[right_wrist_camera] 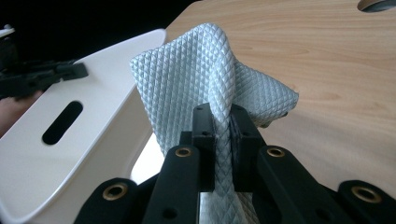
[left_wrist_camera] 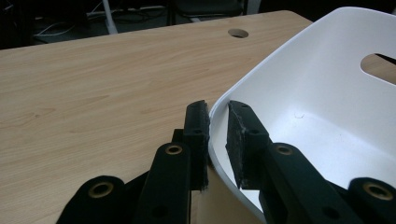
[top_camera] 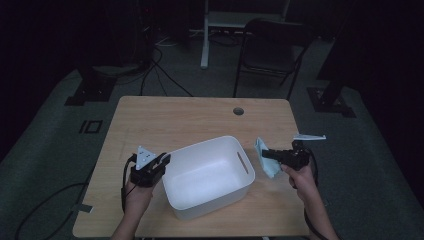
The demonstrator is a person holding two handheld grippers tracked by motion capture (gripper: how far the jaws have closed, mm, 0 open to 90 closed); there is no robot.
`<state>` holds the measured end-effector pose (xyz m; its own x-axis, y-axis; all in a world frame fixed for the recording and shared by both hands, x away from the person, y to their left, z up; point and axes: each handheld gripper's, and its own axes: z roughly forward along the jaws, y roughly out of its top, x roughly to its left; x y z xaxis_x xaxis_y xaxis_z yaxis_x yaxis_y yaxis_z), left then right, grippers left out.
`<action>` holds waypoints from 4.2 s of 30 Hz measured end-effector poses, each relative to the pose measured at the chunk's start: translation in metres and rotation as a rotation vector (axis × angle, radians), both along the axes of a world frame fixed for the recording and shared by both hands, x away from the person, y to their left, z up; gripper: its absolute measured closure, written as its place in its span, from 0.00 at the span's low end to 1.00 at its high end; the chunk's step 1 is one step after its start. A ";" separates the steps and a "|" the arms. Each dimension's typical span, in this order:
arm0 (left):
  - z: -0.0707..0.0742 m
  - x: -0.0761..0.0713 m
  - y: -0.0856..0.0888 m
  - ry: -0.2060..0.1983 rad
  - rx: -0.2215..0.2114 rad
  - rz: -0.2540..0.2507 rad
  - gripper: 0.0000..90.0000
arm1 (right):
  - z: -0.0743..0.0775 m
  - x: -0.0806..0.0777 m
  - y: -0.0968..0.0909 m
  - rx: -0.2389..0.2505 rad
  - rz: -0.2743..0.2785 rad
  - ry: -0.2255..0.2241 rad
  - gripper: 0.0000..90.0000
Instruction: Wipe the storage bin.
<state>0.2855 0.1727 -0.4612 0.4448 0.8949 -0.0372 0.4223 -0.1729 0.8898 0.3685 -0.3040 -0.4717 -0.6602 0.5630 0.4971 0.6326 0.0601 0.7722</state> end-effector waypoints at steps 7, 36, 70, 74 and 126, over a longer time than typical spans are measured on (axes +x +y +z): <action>0.000 0.000 0.000 -0.003 -0.001 0.002 0.87 | -0.002 -0.033 0.005 0.005 0.075 0.008 0.92; 0.000 -0.003 -0.005 -0.008 0.024 0.035 0.87 | -0.039 -0.002 0.054 -0.129 0.172 0.119 0.92; 0.000 -0.004 -0.007 -0.017 0.033 0.046 0.87 | -0.009 0.062 0.095 -0.149 0.034 0.074 0.93; 0.000 -0.005 -0.007 -0.020 0.034 0.054 0.87 | -0.039 0.065 0.097 -0.173 0.029 0.142 0.93; 0.002 0.026 0.011 0.028 -0.065 -0.210 0.85 | -0.019 -0.023 0.003 -0.009 -0.107 0.030 0.92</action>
